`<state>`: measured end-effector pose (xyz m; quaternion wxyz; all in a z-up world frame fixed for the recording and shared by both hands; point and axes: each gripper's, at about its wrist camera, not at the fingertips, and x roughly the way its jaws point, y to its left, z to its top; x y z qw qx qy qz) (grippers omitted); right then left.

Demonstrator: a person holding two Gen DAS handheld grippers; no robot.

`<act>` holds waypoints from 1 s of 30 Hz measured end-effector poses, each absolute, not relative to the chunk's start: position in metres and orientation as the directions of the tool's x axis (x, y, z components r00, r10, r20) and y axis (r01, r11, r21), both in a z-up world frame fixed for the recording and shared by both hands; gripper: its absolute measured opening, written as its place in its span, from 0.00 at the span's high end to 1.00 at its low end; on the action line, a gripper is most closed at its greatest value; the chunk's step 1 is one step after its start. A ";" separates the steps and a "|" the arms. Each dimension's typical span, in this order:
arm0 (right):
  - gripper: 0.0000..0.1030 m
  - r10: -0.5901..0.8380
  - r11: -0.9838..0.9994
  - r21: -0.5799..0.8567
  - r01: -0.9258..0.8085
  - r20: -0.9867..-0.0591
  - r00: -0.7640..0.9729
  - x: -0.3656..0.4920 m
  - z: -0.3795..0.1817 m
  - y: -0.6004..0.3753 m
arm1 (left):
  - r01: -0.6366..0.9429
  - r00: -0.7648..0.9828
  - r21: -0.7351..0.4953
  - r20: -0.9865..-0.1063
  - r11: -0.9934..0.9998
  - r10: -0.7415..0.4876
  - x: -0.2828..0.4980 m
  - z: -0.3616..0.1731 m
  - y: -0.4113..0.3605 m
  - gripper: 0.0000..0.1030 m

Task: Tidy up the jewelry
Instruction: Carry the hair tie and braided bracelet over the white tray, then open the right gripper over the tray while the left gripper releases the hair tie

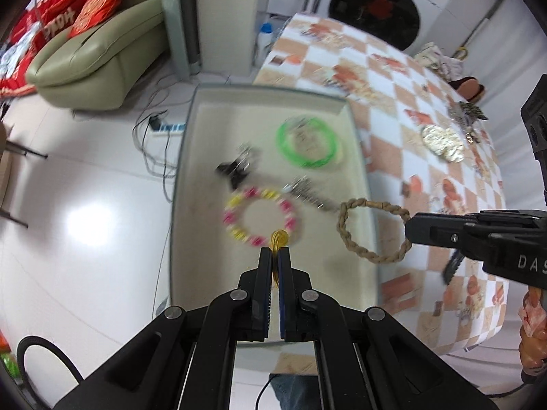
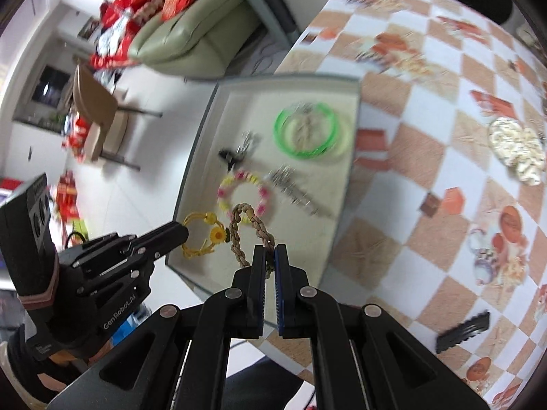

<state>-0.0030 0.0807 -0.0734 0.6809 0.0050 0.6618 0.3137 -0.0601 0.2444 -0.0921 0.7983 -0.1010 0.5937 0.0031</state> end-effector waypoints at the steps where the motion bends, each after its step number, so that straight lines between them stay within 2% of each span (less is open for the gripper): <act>1: 0.95 0.423 0.801 0.417 -0.430 -0.902 -0.088 -0.006 -0.079 0.086 | -0.130 0.288 -0.154 -0.951 0.979 -0.111 -0.062 -0.097 0.247 0.93; 12: 0.95 0.310 0.821 0.350 -0.451 -0.937 -0.162 -0.016 -0.132 0.117 | -0.145 0.186 -0.077 -0.981 0.986 -0.049 -0.069 -0.151 0.250 0.93; 27: 0.93 0.218 0.844 0.288 -0.453 -0.955 -0.201 -0.019 -0.169 0.129 | -0.116 0.098 0.035 -0.994 0.993 0.047 -0.064 -0.179 0.241 0.93; 28: 0.92 0.215 0.845 0.287 -0.451 -0.955 -0.204 -0.019 -0.171 0.131 | -0.112 0.095 0.041 -0.994 0.993 0.051 -0.064 -0.179 0.240 0.93; 30: 0.76 0.209 0.848 0.282 -0.448 -0.956 -0.207 -0.020 -0.173 0.132 | -0.107 0.093 0.048 -0.994 0.993 0.058 -0.062 -0.179 0.239 0.93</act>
